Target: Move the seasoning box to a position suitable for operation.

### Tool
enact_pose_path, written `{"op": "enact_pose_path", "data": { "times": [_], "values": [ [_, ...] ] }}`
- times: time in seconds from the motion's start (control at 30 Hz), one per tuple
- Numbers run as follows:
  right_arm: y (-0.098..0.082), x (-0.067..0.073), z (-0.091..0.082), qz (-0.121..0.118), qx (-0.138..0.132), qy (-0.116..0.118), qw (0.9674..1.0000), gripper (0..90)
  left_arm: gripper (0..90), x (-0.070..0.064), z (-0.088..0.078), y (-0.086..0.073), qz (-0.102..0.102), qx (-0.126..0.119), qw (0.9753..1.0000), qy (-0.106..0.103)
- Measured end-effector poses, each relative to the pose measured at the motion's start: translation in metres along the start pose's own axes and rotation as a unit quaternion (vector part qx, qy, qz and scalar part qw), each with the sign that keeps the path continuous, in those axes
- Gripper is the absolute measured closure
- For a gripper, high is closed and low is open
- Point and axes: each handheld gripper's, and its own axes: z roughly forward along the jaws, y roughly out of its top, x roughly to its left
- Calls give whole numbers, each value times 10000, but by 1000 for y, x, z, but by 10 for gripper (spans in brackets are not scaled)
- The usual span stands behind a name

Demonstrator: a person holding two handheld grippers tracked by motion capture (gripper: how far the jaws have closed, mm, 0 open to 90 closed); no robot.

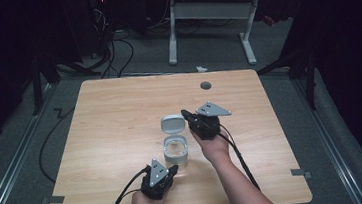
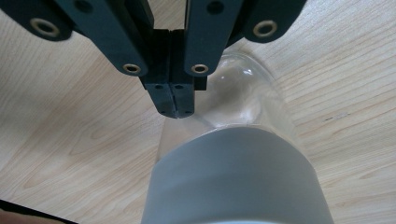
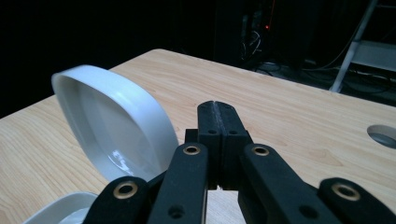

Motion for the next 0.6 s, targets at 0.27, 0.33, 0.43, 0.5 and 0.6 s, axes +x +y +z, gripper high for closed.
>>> {"op": "enact_pose_path", "data": {
  "times": [0.27, 0.33, 0.43, 0.5, 0.6],
  "values": [
    [-3, 8, -8, -87, -12, 51, 9999, 900, 900, 0, 0, 0, -20, -10, 10000, -23],
    [-6, 11, -11, -124, 14, 67, 9999, 900, 900, 0, -1, 0, -24, -16, 10000, -27],
    [-9, 13, -15, -106, 10, 92, 9999, 900, 900, 0, 0, 1, -44, -37, 10000, -28],
    [-11, 14, -18, -123, 26, 99, 9999, 900, 900, 0, -1, 1, -55, -36, 10000, -37],
    [-14, 18, -23, -118, 34, 129, 9998, 900, 900, 0, -1, 1, -60, -39, 10000, -45]
  ]
}}
